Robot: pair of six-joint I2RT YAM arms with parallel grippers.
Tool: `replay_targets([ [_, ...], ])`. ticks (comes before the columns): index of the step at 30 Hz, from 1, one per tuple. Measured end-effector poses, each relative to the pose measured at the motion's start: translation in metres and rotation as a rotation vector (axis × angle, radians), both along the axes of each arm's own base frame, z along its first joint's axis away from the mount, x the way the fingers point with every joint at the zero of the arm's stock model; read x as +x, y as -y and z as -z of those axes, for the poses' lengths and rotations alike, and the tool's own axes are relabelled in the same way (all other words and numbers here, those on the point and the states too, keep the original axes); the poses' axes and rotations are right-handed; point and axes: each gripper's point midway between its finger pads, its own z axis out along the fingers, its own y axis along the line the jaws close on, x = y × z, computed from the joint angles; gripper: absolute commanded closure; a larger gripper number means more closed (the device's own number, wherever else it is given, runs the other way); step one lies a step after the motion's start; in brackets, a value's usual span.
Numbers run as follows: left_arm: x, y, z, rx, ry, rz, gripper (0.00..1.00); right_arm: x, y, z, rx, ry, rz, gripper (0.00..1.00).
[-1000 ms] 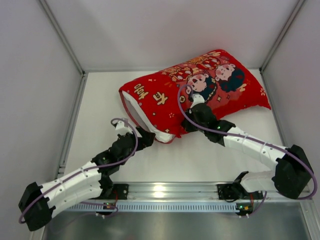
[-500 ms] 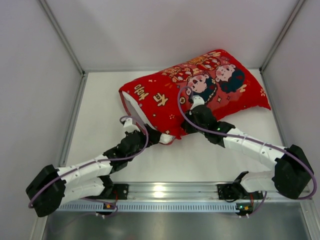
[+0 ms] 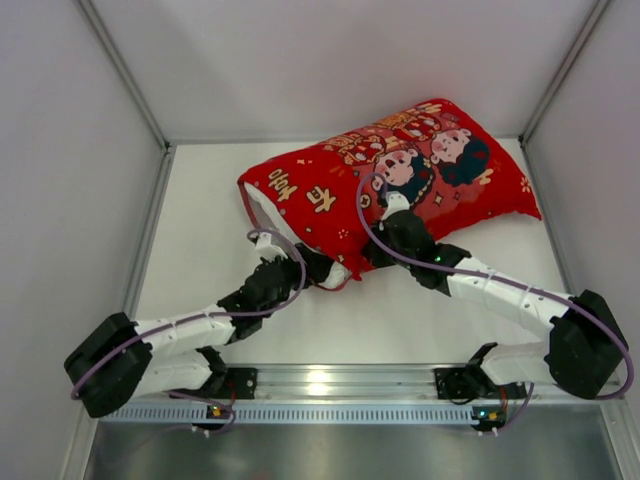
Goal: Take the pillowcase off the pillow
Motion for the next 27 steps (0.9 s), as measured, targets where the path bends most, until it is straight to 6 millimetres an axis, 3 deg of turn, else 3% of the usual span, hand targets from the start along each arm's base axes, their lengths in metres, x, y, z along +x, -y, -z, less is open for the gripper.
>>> replay_targets([
  [5, -0.003, 0.011, 0.025, 0.034, -0.050, 0.053, 0.01, -0.001, 0.000, -0.002, 0.003, 0.002, -0.004, 1.00],
  [14, -0.006, 0.013, 0.030, 0.025, -0.050, 0.072, 0.01, -0.002, -0.001, -0.004, 0.007, 0.004, -0.016, 1.00],
  [19, 0.002, 0.017, 0.037, 0.018, -0.035, 0.056, 0.02, -0.002, -0.001, -0.004, 0.017, -0.003, -0.017, 1.00],
  [23, 0.010, 0.022, 0.038, 0.023, -0.015, 0.047, 0.43, -0.006, 0.001, 0.003, 0.022, -0.007, -0.015, 1.00],
  [24, 0.012, 0.023, 0.035, 0.030, -0.004, 0.043, 0.65, -0.007, 0.003, 0.003, 0.025, -0.006, -0.014, 1.00],
  [27, 0.022, 0.022, 0.023, 0.054, 0.032, 0.019, 1.00, -0.011, 0.007, 0.001, 0.038, 0.008, -0.012, 1.00],
])
